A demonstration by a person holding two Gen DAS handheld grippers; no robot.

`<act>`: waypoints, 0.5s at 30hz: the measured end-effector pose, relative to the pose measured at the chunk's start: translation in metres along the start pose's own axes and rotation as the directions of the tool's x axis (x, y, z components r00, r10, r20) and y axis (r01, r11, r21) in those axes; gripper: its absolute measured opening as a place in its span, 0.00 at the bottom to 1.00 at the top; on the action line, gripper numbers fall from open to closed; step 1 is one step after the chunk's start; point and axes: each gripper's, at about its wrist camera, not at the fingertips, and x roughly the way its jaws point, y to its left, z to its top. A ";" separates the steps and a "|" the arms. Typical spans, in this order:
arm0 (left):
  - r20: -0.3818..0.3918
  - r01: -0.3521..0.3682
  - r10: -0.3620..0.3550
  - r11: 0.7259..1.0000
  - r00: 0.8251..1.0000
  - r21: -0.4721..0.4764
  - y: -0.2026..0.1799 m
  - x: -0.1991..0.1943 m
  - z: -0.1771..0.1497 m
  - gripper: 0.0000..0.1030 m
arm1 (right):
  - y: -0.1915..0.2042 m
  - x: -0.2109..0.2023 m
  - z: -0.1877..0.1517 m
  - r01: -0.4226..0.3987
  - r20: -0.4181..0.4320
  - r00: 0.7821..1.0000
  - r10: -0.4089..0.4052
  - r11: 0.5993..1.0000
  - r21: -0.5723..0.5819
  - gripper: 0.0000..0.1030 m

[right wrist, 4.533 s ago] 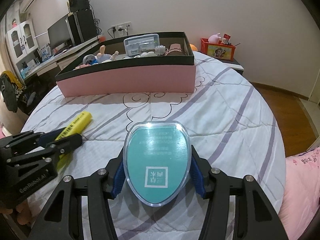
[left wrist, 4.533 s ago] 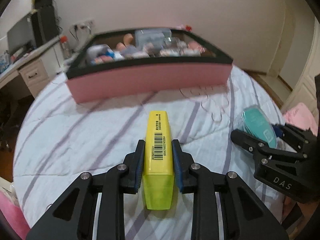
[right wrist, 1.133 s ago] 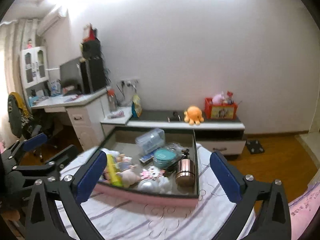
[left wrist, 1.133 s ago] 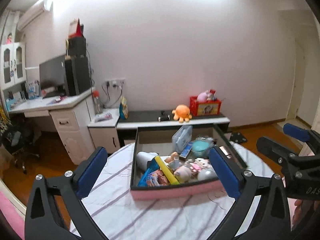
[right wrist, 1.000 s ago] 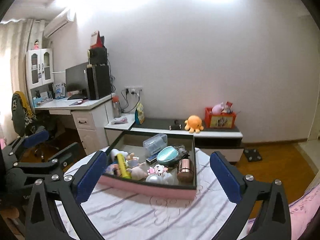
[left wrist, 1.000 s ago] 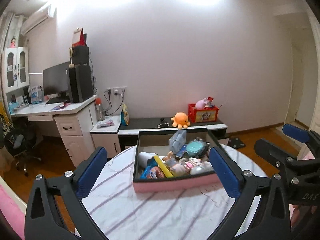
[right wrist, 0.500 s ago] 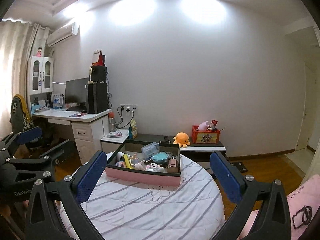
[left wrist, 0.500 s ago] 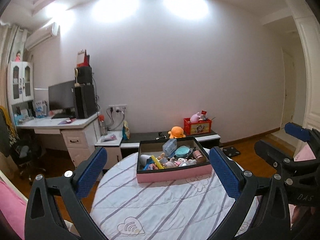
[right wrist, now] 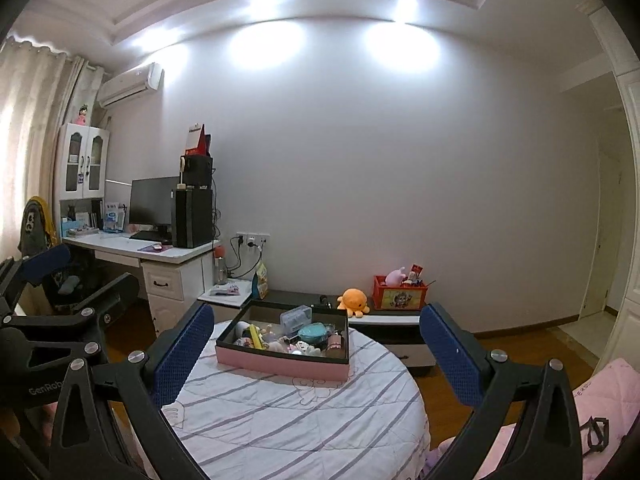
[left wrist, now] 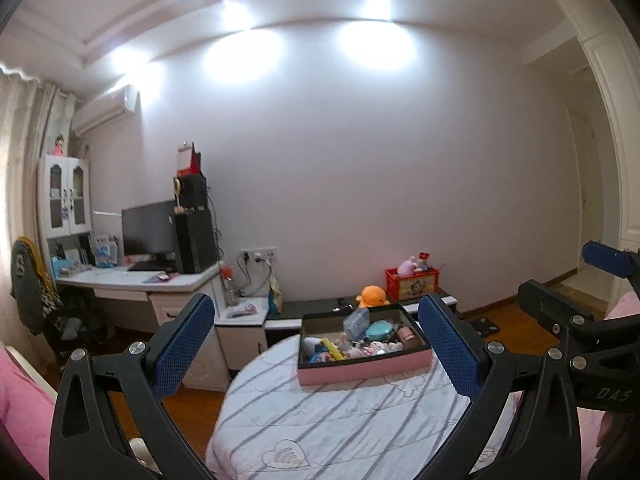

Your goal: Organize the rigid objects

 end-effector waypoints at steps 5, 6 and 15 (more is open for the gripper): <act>0.027 -0.010 0.011 1.000 1.000 -0.003 0.003 -0.012 0.005 1.00 | 0.003 -0.013 0.002 -0.006 0.029 1.000 0.006 1.000 -0.002 1.00; 0.032 -0.012 0.012 1.000 0.999 -0.004 0.004 -0.014 0.006 1.00 | 0.004 -0.016 0.002 -0.005 0.032 0.999 0.005 1.000 -0.003 1.00; 0.062 -0.013 0.015 1.000 0.998 -0.023 0.008 -0.024 0.009 1.00 | 0.007 -0.024 0.006 0.006 0.056 0.998 -0.005 1.000 -0.015 1.00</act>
